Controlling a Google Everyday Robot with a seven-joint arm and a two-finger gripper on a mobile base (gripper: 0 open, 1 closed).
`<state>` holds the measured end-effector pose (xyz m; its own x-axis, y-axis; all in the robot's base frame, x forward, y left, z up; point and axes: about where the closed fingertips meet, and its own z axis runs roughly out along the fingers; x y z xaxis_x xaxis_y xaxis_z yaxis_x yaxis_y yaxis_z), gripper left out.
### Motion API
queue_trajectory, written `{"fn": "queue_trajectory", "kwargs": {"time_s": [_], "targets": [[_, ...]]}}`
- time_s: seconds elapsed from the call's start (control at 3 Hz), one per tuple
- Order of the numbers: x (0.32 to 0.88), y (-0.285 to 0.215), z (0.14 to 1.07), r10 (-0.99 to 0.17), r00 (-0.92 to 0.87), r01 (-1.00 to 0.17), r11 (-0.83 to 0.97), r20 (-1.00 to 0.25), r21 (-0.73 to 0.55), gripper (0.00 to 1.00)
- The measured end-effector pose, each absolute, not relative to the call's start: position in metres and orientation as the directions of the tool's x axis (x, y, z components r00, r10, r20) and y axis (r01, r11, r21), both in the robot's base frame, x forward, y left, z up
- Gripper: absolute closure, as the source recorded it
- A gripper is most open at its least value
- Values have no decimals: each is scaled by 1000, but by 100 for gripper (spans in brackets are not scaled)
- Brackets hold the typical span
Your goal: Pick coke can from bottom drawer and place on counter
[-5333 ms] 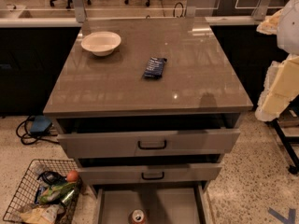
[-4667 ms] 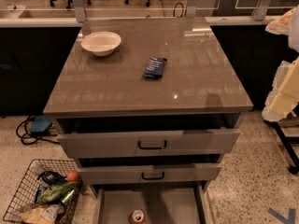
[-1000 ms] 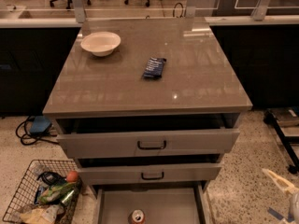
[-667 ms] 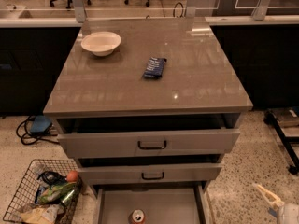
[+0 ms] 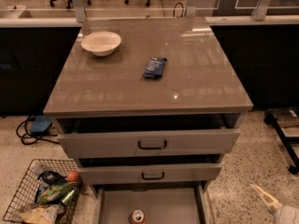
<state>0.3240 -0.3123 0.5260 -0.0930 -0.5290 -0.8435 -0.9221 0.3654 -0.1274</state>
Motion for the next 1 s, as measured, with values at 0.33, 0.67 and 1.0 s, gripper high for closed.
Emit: {"fn": "queue_trajectory", "kwargs": {"time_s": [0.33, 0.67, 1.0], "targets": [[331, -311, 501, -525, -40, -912, 366, -850, -184, 0], [337, -305, 454, -483, 14, -914, 349, -875, -208, 0], [342, -296, 412, -438, 46, -927, 317, -898, -202, 0]]}}
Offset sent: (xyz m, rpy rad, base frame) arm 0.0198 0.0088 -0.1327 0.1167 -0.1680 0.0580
